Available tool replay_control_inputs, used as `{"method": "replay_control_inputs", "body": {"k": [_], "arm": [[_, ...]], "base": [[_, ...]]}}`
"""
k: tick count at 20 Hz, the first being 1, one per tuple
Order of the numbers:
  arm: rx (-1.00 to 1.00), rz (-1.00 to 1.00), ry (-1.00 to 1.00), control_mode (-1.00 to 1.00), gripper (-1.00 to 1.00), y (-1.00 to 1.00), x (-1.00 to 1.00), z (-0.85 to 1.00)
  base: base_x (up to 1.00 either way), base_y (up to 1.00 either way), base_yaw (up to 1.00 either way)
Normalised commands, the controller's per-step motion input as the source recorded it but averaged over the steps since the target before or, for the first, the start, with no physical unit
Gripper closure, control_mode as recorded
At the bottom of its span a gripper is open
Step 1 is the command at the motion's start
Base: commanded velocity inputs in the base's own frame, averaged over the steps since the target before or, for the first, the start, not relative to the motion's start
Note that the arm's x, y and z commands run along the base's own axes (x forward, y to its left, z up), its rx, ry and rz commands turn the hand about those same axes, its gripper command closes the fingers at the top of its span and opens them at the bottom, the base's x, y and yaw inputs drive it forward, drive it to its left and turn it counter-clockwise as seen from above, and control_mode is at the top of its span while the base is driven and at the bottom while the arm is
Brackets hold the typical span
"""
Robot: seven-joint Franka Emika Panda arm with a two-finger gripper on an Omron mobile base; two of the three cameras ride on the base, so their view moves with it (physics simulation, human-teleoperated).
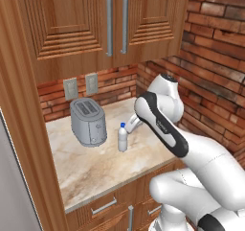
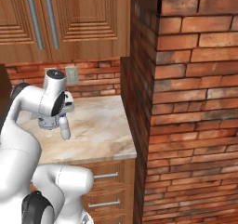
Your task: Place the drinks on the dining counter in a tight cluster.
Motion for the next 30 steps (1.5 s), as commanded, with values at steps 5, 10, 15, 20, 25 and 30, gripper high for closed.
{"method": "replay_control_inputs", "body": {"k": [5,10,15,20,25,30], "arm": [[0.0,-0.03,0.0,-1.0,-1.0,-0.01,0.26,-0.11],[0.0,-0.06,0.0,-1.0,-1.0,-0.01,0.3,-0.13],[0.0,-0.05,0.0,-1.0,-1.0,0.0,0.28,-0.23],[0.0,-0.06,0.0,-1.0,-1.0,0.0,0.16,-0.27],[-0.01,-0.08,0.0,-1.0,-1.0,0.0,0.17,-0.2],[-0.04,-0.07,0.0,-1.0,-1.0,0.04,0.23,-0.04]], "base": [[0.0,0.0,0.0],[0.0,0.0,0.0],[0.0,0.0,0.0],[0.0,0.0,0.0],[0.0,0.0,0.0],[0.0,0.0,0.0]]}}
